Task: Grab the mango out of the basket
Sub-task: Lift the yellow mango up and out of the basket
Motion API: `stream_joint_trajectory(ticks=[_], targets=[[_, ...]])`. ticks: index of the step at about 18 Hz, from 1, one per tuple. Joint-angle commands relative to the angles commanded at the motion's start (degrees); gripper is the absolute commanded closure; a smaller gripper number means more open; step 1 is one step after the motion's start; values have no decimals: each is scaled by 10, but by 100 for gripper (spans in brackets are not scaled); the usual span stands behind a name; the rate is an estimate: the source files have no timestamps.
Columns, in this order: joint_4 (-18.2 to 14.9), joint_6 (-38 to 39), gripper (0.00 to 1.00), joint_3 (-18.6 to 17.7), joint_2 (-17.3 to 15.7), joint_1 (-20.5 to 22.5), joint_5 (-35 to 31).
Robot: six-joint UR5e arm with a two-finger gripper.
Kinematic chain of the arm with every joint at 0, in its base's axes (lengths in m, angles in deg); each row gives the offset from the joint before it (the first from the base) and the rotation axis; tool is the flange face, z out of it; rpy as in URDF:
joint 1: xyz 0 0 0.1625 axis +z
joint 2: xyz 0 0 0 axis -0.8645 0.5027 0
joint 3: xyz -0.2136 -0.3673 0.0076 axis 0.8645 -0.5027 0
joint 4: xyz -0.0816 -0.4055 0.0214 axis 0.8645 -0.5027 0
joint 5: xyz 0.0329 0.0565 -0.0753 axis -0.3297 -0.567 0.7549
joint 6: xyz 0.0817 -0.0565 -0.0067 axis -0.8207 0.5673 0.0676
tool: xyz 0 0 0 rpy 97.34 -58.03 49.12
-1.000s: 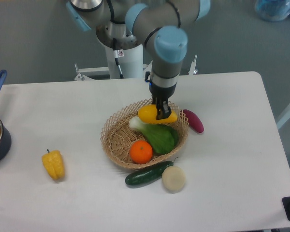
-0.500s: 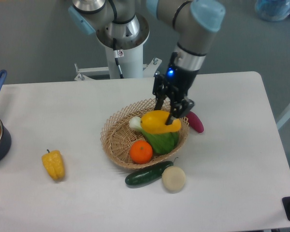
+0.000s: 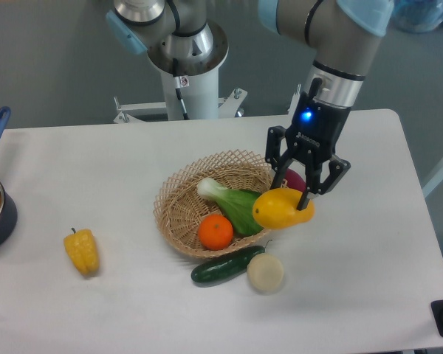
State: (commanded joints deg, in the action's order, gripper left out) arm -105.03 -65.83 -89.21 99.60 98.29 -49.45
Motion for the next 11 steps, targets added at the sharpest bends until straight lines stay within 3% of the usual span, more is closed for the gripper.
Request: stream_joint_trajectory(ticks=[11], targets=[[-1, 5, 63, 4, -2, 9, 0]])
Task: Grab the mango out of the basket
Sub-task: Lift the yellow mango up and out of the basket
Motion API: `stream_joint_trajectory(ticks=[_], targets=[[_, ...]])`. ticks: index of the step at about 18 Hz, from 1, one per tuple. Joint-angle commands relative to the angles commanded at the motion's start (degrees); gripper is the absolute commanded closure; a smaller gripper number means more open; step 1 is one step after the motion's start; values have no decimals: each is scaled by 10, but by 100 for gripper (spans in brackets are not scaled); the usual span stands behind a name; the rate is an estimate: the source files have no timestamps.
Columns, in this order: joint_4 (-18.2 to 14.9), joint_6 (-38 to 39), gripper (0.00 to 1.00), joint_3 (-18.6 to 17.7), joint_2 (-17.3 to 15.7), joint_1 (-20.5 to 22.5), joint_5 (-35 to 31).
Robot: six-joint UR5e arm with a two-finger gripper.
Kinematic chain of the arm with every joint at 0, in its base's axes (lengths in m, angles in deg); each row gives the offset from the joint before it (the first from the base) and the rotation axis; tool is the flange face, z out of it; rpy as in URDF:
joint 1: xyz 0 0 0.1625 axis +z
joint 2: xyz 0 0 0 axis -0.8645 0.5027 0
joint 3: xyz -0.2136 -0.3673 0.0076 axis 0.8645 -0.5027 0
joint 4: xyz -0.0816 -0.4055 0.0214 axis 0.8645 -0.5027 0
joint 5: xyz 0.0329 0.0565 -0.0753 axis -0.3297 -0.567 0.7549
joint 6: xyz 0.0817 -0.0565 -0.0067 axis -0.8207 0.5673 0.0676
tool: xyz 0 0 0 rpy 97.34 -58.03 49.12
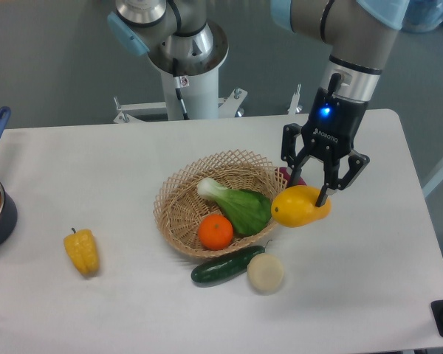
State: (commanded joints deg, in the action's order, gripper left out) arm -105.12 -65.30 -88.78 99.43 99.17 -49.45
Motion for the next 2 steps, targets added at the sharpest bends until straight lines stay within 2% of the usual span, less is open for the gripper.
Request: stream_joint_trajectory(ticks=[2], targets=[[0, 1, 63, 0, 1, 0, 0]])
